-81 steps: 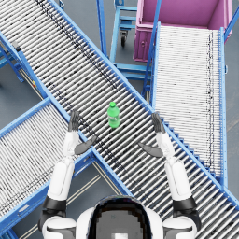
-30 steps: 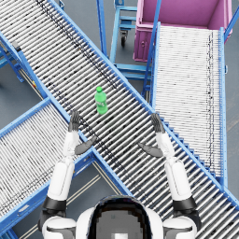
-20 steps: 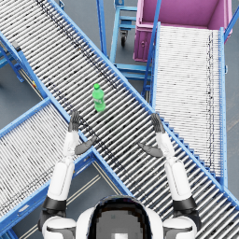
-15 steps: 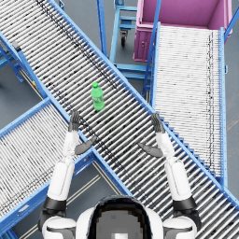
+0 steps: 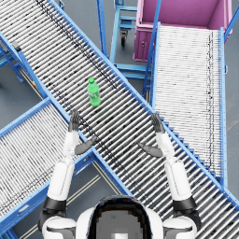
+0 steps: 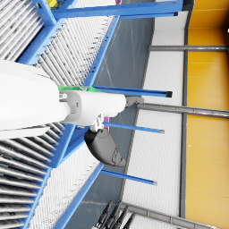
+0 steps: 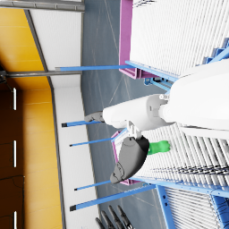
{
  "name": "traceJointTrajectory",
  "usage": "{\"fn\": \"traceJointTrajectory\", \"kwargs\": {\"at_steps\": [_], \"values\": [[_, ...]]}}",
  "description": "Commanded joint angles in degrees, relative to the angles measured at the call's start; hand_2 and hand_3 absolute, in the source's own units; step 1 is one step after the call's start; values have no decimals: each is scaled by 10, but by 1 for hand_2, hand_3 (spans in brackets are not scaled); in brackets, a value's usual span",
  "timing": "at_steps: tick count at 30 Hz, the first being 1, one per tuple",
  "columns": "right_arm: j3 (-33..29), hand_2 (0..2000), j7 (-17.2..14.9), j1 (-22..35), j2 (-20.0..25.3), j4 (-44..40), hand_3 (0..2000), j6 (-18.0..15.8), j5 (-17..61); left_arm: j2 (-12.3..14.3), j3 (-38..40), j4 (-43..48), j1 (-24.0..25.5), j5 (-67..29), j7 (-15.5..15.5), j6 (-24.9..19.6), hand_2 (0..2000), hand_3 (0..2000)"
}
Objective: Pick up the oil and place it on the left assembly line, put the cola on the right, and keep Sprite still
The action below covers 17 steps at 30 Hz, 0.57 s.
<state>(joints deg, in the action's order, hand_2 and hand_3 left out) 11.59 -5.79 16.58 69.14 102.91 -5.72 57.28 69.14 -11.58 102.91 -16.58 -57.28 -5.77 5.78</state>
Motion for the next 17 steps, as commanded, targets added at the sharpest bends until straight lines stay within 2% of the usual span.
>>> {"fn": "traceJointTrajectory", "kwargs": {"at_steps": [1, 17], "values": [[0, 0, 0, 0, 0, 0, 0, 0, 0, 0, 0, 0, 0, 0, 0, 0, 0, 0], [0, 0, 0, 0, 0, 0, 0, 0, 0, 0, 0, 0, 0, 0, 0, 0, 0, 0]]}}
